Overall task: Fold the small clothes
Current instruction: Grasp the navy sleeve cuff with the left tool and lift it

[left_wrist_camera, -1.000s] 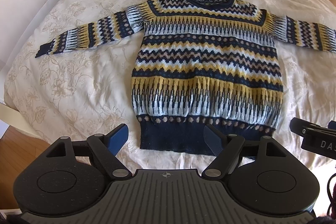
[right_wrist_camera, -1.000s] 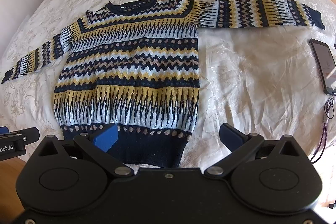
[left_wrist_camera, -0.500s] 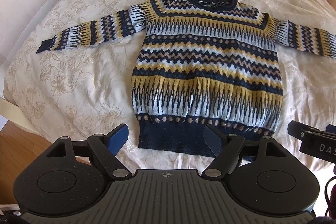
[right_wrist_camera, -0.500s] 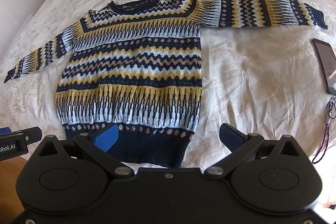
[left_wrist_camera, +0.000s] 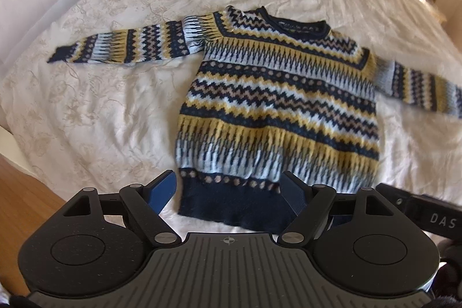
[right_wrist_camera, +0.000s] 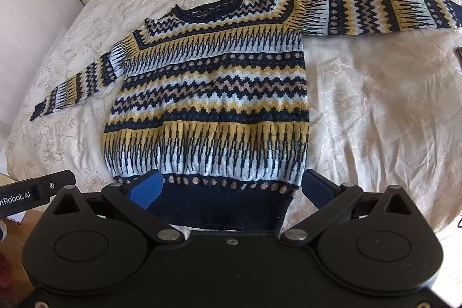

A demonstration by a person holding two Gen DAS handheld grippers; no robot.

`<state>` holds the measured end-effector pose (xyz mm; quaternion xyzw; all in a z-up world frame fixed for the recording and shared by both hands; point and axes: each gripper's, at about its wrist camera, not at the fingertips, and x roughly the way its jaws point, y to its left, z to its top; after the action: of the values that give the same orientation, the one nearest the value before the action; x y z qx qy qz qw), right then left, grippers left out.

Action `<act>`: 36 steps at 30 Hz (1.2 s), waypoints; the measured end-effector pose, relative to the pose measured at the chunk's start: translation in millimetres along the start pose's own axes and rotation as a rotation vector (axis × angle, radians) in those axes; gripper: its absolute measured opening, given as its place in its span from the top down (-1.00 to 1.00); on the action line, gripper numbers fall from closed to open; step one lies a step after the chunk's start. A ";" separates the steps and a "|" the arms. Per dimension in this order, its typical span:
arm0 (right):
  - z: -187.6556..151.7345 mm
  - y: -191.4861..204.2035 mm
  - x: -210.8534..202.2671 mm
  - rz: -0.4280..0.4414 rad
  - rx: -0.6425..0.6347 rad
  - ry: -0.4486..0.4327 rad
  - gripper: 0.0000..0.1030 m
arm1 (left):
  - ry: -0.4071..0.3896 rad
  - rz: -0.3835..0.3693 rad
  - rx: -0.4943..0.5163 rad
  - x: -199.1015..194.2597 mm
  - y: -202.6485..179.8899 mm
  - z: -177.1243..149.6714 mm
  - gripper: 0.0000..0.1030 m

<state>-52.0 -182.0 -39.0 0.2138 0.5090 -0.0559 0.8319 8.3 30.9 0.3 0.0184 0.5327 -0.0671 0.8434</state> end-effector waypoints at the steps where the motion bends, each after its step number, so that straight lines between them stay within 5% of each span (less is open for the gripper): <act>1: 1.6 0.0 1.7 0.018 0.007 0.001 -0.98 | -0.002 -0.032 -0.026 1.5 4.8 1.8 -0.51; 8: 17.9 10.3 16.7 0.061 0.013 0.000 -0.98 | 0.004 -0.257 -0.174 26.5 40.6 19.4 -0.52; 16: 51.1 37.9 28.6 0.130 -0.007 -0.074 -0.99 | -0.114 -0.210 -0.207 39.1 86.2 57.6 -0.52; 20: 76.5 55.0 24.1 0.143 -0.014 -0.207 -0.99 | -0.243 -0.177 -0.261 34.3 120.8 88.3 -0.52; 26: 113.7 87.9 20.8 0.146 -0.087 -0.413 -0.99 | -0.434 -0.021 -0.247 26.2 164.8 136.7 -0.52; 31: 136.8 117.6 35.8 0.183 -0.136 -0.463 -0.99 | -0.428 0.041 -0.268 43.7 203.3 162.7 -0.52; 36: 145.1 158.0 50.2 0.110 -0.230 -0.506 -0.99 | -0.354 0.046 -0.371 86.3 251.6 162.7 -0.52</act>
<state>140.4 -93.2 21.2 0.1247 0.2757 -0.0043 0.9531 224.1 255.4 -17.3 -0.1364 0.3793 0.0489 0.9139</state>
